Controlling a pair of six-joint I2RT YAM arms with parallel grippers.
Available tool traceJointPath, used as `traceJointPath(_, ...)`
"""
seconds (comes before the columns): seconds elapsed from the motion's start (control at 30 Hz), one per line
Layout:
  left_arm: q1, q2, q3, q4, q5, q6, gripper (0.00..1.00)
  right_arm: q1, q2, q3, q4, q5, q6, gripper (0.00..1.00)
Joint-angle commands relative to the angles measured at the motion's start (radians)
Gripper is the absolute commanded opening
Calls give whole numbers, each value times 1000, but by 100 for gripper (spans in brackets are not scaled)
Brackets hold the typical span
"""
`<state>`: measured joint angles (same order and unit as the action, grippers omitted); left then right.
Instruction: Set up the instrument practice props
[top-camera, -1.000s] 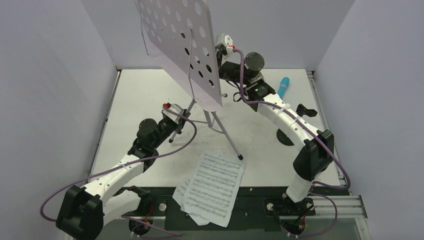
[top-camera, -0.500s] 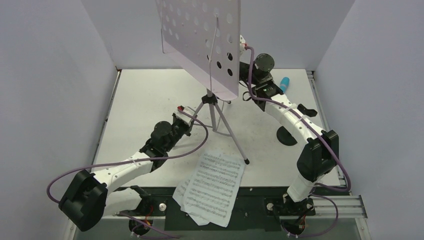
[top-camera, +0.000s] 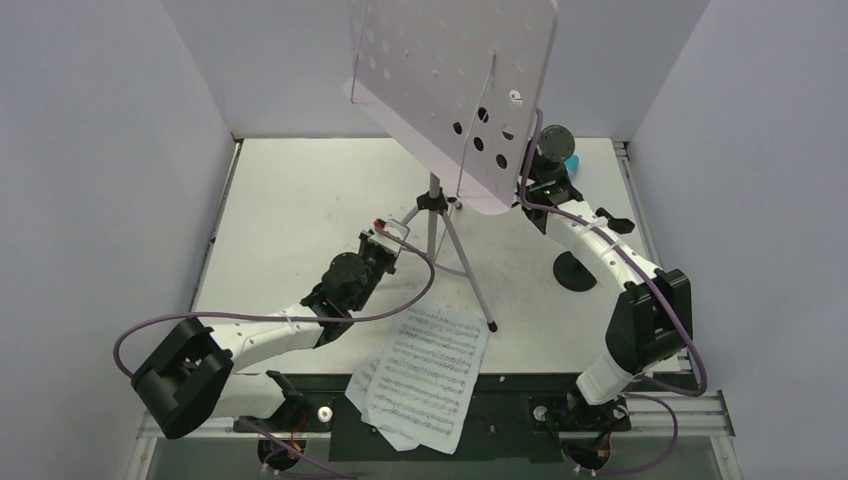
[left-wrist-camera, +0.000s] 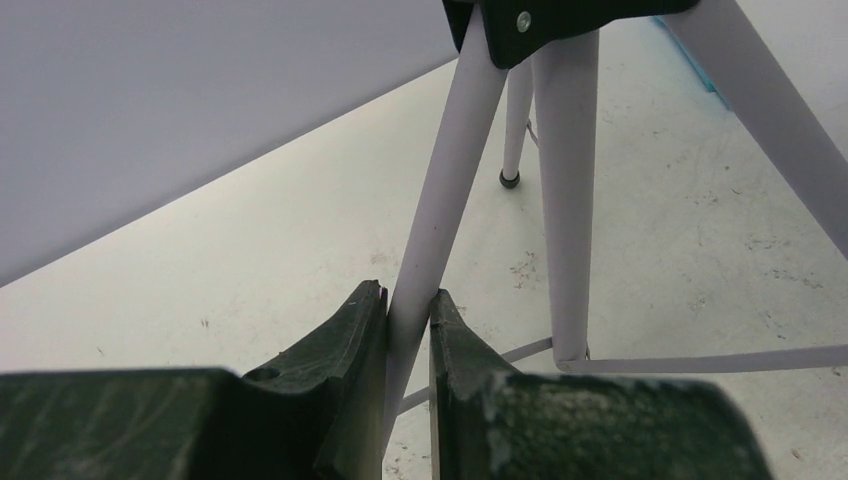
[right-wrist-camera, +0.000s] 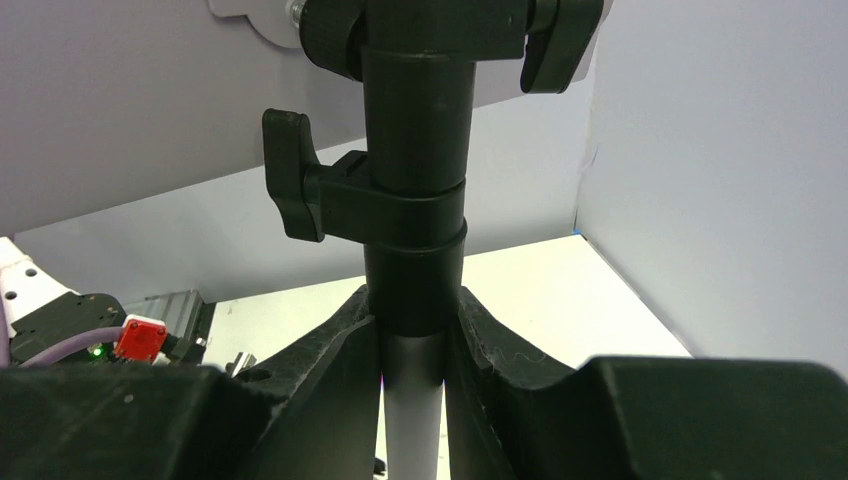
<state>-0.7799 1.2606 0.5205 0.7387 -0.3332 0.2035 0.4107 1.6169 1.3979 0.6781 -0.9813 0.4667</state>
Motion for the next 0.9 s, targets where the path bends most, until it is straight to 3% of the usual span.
traceJointPath(0.0,-5,39,-16,18,-244,-37,0,-63,-183,-23,377,75,70,5)
traceJointPath(0.3,-42,107,-4,51,-251,-77,0,-145,-112,-56,549,-55,328,5)
traceJointPath(0.87,-42,134,-29,48,-259,-169,0,-159,-33,-60,404,-69,363,5)
